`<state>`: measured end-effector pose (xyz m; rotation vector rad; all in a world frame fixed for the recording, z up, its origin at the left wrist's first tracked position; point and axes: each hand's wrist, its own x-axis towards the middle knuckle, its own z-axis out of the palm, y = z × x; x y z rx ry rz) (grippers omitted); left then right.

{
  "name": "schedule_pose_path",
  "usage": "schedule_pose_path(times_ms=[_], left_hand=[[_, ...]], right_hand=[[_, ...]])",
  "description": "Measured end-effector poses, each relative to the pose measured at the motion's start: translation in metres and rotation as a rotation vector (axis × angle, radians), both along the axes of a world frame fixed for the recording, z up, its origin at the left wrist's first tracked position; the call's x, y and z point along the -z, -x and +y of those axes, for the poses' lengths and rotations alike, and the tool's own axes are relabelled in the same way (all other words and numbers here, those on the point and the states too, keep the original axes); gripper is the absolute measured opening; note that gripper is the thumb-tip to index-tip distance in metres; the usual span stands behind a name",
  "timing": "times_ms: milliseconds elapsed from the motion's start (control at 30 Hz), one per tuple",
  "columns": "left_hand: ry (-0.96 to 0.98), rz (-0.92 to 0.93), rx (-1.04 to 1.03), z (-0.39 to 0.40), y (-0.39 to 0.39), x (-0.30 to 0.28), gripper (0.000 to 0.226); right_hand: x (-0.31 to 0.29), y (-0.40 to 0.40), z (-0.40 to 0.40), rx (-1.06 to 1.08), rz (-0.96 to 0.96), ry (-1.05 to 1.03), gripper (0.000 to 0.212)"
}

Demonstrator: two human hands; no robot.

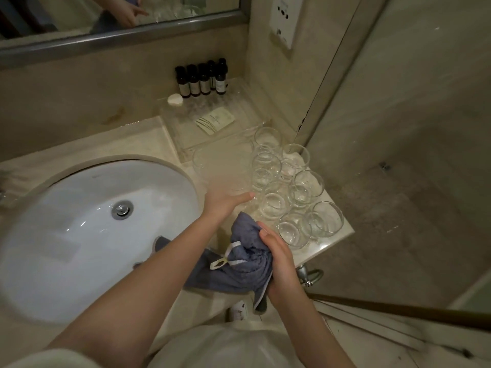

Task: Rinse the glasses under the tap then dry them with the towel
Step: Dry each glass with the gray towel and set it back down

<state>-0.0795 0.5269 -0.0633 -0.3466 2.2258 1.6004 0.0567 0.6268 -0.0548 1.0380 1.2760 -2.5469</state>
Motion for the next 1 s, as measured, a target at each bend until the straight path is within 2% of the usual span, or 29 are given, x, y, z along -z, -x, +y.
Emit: schedule_pose_path(times_ms=[100,333,500,567,667,767,900,1000], left_hand=[[0.034,0.044,-0.050,0.007,0.000,0.004,0.101],[0.048,0.136,-0.099,0.007,-0.005,0.007,0.076],[-0.061,0.123,-0.197,-0.018,-0.017,-0.002,0.068],[-0.100,0.148,-0.243,-0.036,-0.022,-0.010,0.061],[-0.267,0.169,-0.300,-0.066,-0.034,-0.034,0.062],[-0.388,0.191,-0.325,-0.095,-0.052,-0.058,0.061],[-0.442,0.225,-0.361,-0.133,-0.077,-0.088,0.060],[-0.474,0.224,-0.464,-0.163,-0.098,-0.104,0.056]], right_hand=[[0.000,-0.003,0.001,-0.005,-0.013,-0.025,0.049],[-0.003,-0.011,0.002,-0.001,0.001,-0.037,0.050],[-0.008,-0.015,0.000,0.010,0.008,-0.047,0.036],[-0.014,-0.013,-0.003,-0.007,0.069,-0.135,0.036],[-0.038,0.000,-0.013,-0.074,0.217,-0.330,0.041],[-0.063,0.014,-0.036,-0.117,0.394,-0.502,0.033],[-0.086,0.019,-0.084,-0.151,0.589,-0.779,0.035],[-0.091,0.014,-0.116,-0.250,0.724,-0.996,0.040]])
